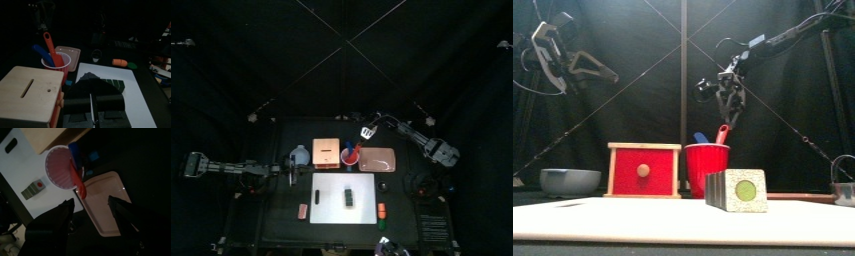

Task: Place sushi on board then cut the sushi with the knife then place the pieces on the plate
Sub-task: Pick knife at handle with right hand

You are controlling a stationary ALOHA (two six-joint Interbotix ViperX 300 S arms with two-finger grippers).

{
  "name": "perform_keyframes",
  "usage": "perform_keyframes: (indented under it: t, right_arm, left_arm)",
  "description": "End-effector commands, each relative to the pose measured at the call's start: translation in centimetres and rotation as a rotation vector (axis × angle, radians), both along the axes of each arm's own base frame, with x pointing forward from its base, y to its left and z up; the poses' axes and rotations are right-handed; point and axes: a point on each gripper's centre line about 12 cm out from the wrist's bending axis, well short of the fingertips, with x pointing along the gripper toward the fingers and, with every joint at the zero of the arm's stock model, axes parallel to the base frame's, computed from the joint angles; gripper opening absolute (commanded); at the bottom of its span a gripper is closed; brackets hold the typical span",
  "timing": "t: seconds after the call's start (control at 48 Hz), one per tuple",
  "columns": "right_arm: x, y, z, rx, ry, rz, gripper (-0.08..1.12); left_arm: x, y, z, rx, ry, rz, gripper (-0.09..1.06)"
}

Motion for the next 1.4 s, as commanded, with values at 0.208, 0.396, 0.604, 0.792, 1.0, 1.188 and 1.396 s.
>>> perform_keyframes:
  t: [0.208,0.396,0.604,0.792,1.0,1.188,1.396]
  right_arm:
    - [2.1,0.4,0.5,0.016,-0.034,0.048,0.89]
    - [2.7,1.3,-0.9,0.040,-0.004,0.074,0.89]
    - [2.7,1.8,-2.6,0.069,0.036,0.084,0.89]
    - [2.9,1.8,-3.2,0.067,0.055,0.092,0.89]
    - [2.9,2.0,-3.8,0.076,0.068,0.095,0.89]
    - [2.9,2.2,-3.9,0.079,0.072,0.095,0.85]
    - [2.9,2.5,-4.4,0.090,0.085,0.102,0.74]
  left_arm:
    - [-0.1,0.0,-0.2,-0.003,0.003,0.003,-0.03]
    - [-0.2,0.1,-0.5,-0.003,0.010,0.005,-0.03]
    - [-0.4,0.0,-0.8,-0.004,0.018,0.003,-0.03]
    - [-0.5,0.0,-1.0,-0.004,0.026,0.004,-0.03]
    - [-0.5,0.0,-1.1,-0.006,0.029,0.004,-0.03]
    - [-0.6,0.0,-1.2,-0.005,0.030,0.004,-0.03]
    - [-0.7,0.0,-1.4,-0.007,0.036,0.005,-0.03]
